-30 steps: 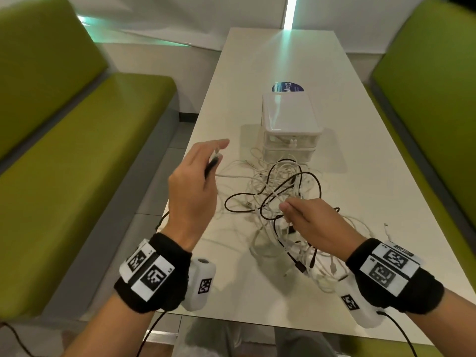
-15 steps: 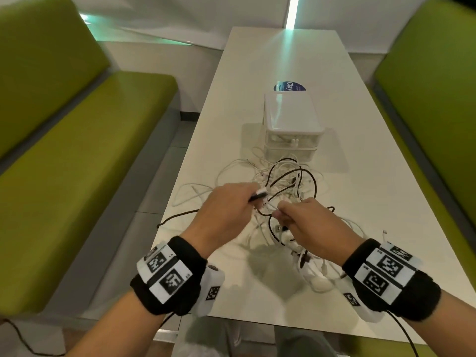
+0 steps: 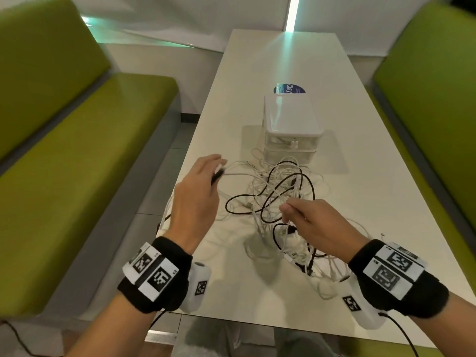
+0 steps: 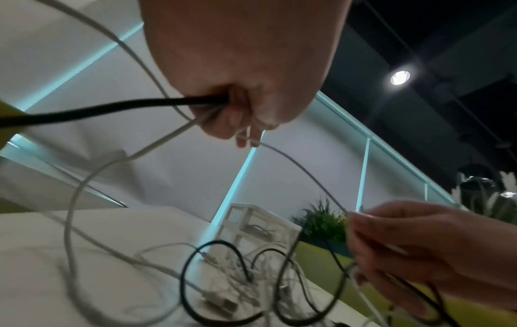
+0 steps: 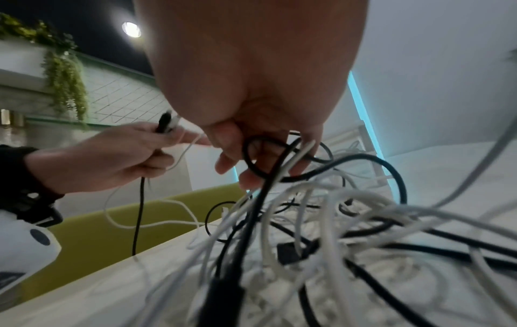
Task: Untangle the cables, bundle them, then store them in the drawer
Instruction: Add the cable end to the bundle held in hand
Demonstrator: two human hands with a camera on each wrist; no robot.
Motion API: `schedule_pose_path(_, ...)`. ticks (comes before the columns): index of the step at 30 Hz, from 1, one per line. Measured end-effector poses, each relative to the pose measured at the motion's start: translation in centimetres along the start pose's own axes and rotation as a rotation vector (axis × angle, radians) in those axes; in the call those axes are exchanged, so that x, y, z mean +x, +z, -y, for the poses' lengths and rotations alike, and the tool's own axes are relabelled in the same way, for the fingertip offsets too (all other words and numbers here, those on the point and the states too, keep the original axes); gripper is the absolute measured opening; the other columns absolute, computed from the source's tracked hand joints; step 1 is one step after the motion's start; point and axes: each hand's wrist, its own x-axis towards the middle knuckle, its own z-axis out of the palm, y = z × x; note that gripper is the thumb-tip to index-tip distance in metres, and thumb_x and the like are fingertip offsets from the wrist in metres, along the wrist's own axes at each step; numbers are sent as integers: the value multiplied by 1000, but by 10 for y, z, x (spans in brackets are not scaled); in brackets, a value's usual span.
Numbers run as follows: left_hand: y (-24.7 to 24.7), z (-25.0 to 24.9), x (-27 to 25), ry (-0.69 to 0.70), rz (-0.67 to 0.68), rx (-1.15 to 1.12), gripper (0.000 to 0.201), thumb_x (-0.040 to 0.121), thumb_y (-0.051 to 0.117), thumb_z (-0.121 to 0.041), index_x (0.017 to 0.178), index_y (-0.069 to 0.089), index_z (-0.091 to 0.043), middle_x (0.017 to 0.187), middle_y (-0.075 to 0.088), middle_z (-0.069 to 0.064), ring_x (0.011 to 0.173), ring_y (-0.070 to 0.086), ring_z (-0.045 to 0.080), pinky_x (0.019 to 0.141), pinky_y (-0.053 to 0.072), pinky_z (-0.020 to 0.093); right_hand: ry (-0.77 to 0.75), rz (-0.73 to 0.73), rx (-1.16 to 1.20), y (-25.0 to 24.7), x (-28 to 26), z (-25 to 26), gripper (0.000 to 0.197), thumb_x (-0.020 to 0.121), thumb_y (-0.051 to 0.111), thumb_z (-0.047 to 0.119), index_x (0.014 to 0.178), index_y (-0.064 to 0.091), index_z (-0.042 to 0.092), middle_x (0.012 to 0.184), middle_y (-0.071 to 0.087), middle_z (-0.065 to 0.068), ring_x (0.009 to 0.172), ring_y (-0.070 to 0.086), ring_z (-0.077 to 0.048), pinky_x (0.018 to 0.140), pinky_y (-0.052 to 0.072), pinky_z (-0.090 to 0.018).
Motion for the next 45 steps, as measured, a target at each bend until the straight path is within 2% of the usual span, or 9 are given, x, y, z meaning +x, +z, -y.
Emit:
schedule_pose_path(3, 6, -13, -8, 254, 85, -93, 48, 91, 50, 3, 133, 56, -19, 139, 53, -9, 118, 57, 7, 99, 48, 27, -94, -19, -90, 2, 5, 7, 33, 100, 43, 38, 70, 49, 26, 54, 50, 15, 54, 52, -2, 52, 33, -15)
schedule_pose_path(7, 15, -24, -18, 403, 395, 90, 49, 87, 42, -10, 133, 51, -24, 121, 59, -6, 84, 66, 26, 67, 54, 40, -149, 8, -219, 3, 13, 19, 11, 96, 54, 25, 86, 57, 23, 67, 53, 10, 60, 41, -8, 60, 26, -18)
schedule_pose_path(10, 18, -19, -21, 285, 479, 253, 21, 92, 47, -14, 108, 58, -20, 99, 63, 0, 82, 61, 33, 65, 46, 45, -119, 18, -154, 3, 13, 24, 20, 96, 53, 26, 81, 47, 36, 69, 51, 11, 63, 45, -6, 55, 27, -20)
schedule_pose_path(14, 12, -6, -18, 171, 467, 187, 15, 95, 46, -19, 94, 60, -25, 86, 69, -1, 78, 60, 28, 68, 46, 42, -126, 15, -92, 8, 13, 27, 22, 99, 45, 38, 94, 60, 22, 69, 57, 7, 64, 51, -8, 56, 36, -23)
schedule_pose_path(17, 8, 0, -16, 31, 469, -45, 26, 95, 48, -17, 76, 55, -33, 64, 58, -12, 61, 52, 7, 58, 37, 22, -123, -36, -77, 14, 17, 29, 22, 99, 42, 44, 90, 53, 27, 60, 52, 9, 58, 50, -7, 54, 34, -24)
schedule_pose_path(23, 8, 5, -18, -309, 530, -631, 37, 103, 40, -27, 76, 60, -13, 54, 36, -7, 45, 29, 6, 44, 24, 17, -63, -115, -2, 18, 26, 34, 22, 97, 49, 42, 78, 54, 32, 47, 44, 10, 56, 50, -4, 51, 33, -18)
schedule_pose_path(29, 9, 40, -11, -439, 285, -377, 33, 103, 41, -27, 83, 67, -24, 60, 53, -11, 51, 45, 3, 52, 33, 23, -14, -76, -40, 22, 24, 32, 19, 96, 49, 42, 90, 62, 30, 49, 50, 13, 52, 49, -5, 52, 30, -18)
schedule_pose_path(35, -20, 94, -1, -406, 141, 298, 23, 103, 41, -21, 97, 58, -7, 82, 60, 8, 77, 57, 30, 63, 36, 35, -26, 3, -78, 24, 23, 31, 19, 97, 51, 35, 87, 65, 26, 51, 54, 15, 55, 53, -5, 53, 34, -20)
schedule_pose_path(45, -51, 107, 24, -348, 24, 405, 24, 101, 43, -18, 109, 61, -4, 91, 48, 6, 77, 47, 19, 68, 34, 28, -3, 56, -98, 26, 26, 32, 21, 96, 51, 38, 87, 67, 27, 54, 56, 7, 54, 53, -7, 57, 41, -24)
